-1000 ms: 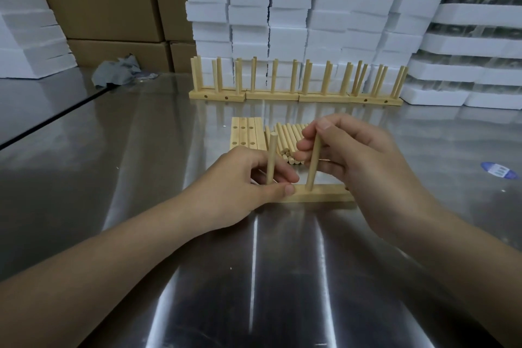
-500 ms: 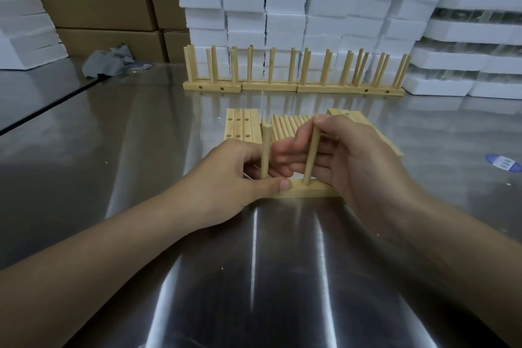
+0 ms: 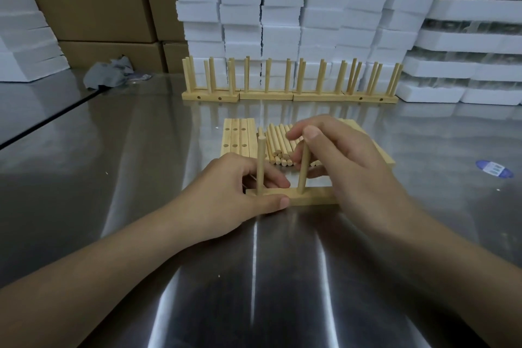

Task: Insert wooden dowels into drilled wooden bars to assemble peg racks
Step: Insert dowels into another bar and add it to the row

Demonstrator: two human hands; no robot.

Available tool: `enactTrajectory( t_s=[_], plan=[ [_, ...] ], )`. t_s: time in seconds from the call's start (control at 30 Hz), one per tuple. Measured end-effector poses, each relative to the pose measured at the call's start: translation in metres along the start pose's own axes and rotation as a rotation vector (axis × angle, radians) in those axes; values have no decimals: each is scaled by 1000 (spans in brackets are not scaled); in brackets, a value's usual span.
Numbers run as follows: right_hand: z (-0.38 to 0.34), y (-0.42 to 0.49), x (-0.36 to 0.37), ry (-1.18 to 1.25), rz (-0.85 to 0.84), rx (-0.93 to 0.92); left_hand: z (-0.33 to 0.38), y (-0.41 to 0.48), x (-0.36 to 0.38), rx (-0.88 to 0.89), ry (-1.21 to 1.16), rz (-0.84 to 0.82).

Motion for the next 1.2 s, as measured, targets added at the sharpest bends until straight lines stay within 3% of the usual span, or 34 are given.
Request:
enactTrajectory(
  t_s=[0.17, 0.3, 0.6, 0.87, 1.2],
  plan=[
    [-30, -8, -18, -328, 167, -325, 0, 0, 0, -2, -2, 3],
    [-37, -12, -22, -387, 195, -381, -1, -1, 1, -8, -2, 4],
    [-34, -8, -17, -356, 185, -319, -1, 1, 1, 5, -21, 16],
    [-34, -9, -12, -366, 220, -372, 2, -1, 0, -4, -26, 7],
    [-14, -9, -18, -173, 98, -247, -4, 3, -13, 2, 28, -53]
  ],
)
Point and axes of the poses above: each hand's wrist, its own y-axis towards the middle knuckle, its own x-axis out of the palm, z = x × y, the point moved 8 cm from there along y, towards the middle knuckle, and after that the axes turned 1 degree about x, right-handed, at the moved point
